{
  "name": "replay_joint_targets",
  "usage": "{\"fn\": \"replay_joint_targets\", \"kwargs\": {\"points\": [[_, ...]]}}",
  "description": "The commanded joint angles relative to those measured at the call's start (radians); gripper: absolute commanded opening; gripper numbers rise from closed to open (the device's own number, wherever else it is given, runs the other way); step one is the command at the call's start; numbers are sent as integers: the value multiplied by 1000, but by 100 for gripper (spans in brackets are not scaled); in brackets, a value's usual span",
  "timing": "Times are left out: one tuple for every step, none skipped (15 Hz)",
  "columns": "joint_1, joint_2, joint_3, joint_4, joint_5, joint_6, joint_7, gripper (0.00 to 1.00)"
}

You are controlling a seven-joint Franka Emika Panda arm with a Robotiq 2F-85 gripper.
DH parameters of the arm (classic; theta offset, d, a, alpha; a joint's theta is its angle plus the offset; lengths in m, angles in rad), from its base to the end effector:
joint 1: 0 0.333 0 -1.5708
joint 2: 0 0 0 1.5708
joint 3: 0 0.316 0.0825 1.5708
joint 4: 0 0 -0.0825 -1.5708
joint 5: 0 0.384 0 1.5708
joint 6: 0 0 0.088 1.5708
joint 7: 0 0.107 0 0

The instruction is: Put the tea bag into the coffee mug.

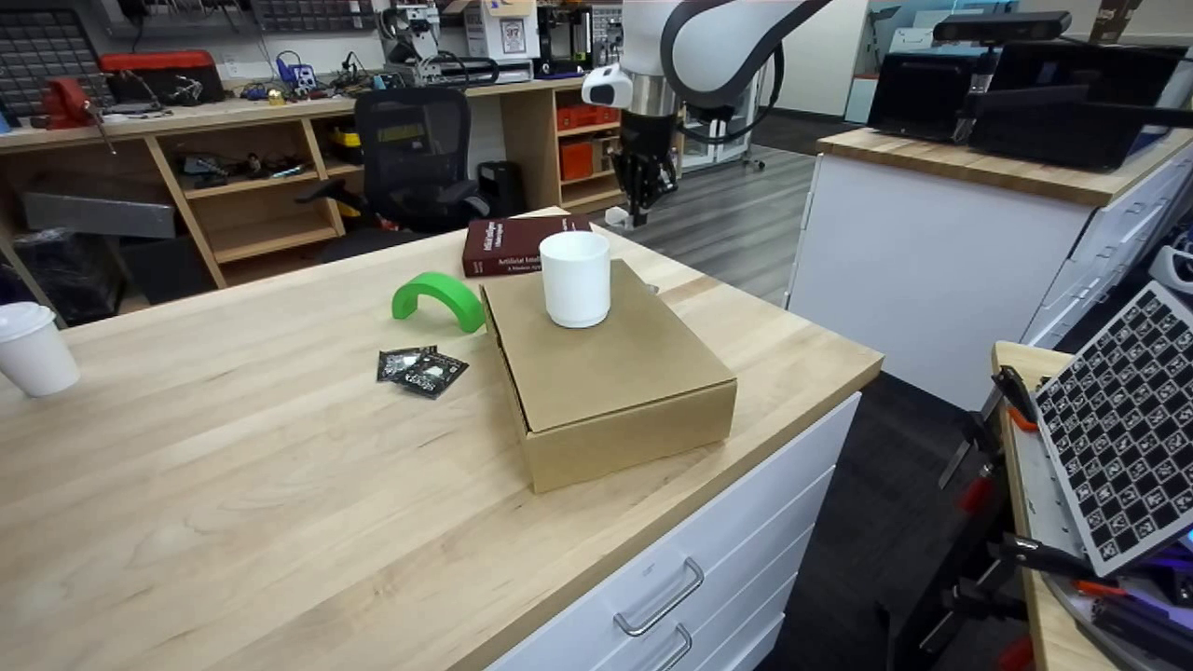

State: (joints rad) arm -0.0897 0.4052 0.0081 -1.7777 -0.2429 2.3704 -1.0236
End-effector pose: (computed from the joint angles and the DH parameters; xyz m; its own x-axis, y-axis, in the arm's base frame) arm 0.6662 -0.0577 0.3493 0.4611 0.8840 -0.0771 0.8681 -0.4313 0.2458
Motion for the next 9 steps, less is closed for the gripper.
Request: {"fn": "replay_joint_targets", "kwargs": {"points": [[25, -69, -14, -44, -23, -13, 100, 2], [27, -77, -12, -41, -22, -29, 117, 2], [32, -85, -12, -40, -21, -42, 134, 2], [33, -95, -7, -36, -15, -65, 144, 2], [33, -102, -2, -34, -11, -85, 151, 2], [34, -108, 2, -32, -11, -105, 162, 2], [36, -113, 4, -29, -14, -118, 175, 2], [41, -108, 6, -14, -13, -145, 193, 2], [48, -107, 7, -6, -12, -168, 209, 2]]}}
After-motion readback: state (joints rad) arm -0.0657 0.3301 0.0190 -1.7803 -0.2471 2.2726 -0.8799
